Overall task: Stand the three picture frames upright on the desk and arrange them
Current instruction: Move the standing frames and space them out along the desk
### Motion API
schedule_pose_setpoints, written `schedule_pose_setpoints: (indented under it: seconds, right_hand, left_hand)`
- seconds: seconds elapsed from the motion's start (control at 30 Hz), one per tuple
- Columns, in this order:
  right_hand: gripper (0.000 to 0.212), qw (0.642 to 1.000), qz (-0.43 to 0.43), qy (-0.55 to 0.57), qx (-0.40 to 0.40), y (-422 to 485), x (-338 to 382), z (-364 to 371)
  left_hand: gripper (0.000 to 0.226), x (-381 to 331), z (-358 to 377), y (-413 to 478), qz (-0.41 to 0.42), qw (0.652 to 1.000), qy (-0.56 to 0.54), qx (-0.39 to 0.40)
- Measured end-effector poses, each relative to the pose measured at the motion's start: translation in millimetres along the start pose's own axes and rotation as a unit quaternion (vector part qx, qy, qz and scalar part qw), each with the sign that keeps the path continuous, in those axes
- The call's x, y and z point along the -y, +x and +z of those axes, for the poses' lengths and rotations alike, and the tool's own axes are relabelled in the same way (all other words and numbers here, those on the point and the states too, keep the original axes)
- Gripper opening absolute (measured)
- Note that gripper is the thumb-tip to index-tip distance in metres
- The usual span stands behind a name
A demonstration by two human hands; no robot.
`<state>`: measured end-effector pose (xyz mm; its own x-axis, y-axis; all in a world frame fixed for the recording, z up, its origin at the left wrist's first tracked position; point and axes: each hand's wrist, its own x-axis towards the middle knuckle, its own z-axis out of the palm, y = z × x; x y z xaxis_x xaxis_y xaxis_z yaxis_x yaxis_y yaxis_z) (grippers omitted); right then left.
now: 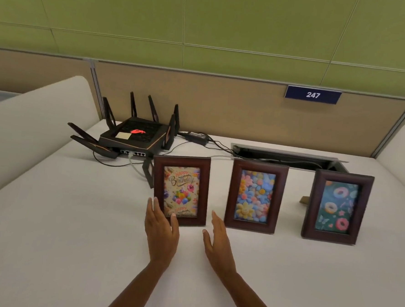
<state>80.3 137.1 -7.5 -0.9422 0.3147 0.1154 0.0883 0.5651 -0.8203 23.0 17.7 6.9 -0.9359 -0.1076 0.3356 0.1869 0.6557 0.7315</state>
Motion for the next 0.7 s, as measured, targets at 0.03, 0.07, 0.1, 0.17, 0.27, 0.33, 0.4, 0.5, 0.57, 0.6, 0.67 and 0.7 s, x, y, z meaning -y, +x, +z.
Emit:
schedule_pose_setpoints:
  seconds: [0.03, 0.07, 0.1, 0.17, 0.27, 0.33, 0.4, 0.5, 0.57, 0.6, 0.67, 0.7]
  right_hand:
    - [0.053, 0.999, 0.020, 0.024, -0.007, 2, 3, 5]
    - [0.054, 0.998, 0.038, 0.042, -0.015, 5, 6, 9]
    - [0.055, 0.997, 0.054, 0.055, -0.023, 7, 8, 12]
    - [0.055, 0.993, 0.077, 0.076, -0.038, 11, 12, 16]
    - [0.053, 0.991, 0.091, 0.087, -0.047, 22, 18, 20]
    - [0.049, 0.989, 0.103, 0.092, -0.050, 30, 21, 20]
    - [0.043, 0.983, 0.129, 0.117, -0.051, 39, 22, 17]
    - [0.034, 0.972, 0.168, 0.164, -0.029, 51, 22, 7]
    - [0.031, 0.966, 0.175, 0.188, 0.003, 58, 24, 1]
    - [0.029, 0.965, 0.171, 0.198, 0.020, 61, 26, 0]
    - [0.024, 0.961, 0.160, 0.220, 0.055, 65, 33, 0]
    - [0.022, 0.957, 0.159, 0.233, 0.066, 67, 37, 2]
  left_hand:
    - [0.058, 7, -3, 5, -0.027, 1.000, -0.008, 0.007]
    - [0.057, 13, -6, 10, -0.051, 0.998, -0.021, 0.016]
    - [0.056, 19, -8, 14, -0.070, 0.997, -0.033, 0.028]
    - [0.054, 31, -12, 21, -0.092, 0.992, -0.058, 0.060]
    - [0.050, 42, -15, 30, -0.084, 0.984, -0.094, 0.123]
    - [0.045, 44, -16, 37, -0.069, 0.975, -0.126, 0.171]
    - [0.042, 44, -16, 44, -0.063, 0.962, -0.156, 0.214]
    - [0.039, 42, -17, 54, -0.079, 0.944, -0.202, 0.248]
    - [0.036, 42, -18, 60, -0.093, 0.936, -0.229, 0.252]
    - [0.035, 43, -20, 63, -0.097, 0.932, -0.240, 0.252]
    - [0.034, 45, -23, 70, -0.099, 0.925, -0.263, 0.256]
    - [0.033, 47, -26, 73, -0.100, 0.921, -0.273, 0.258]
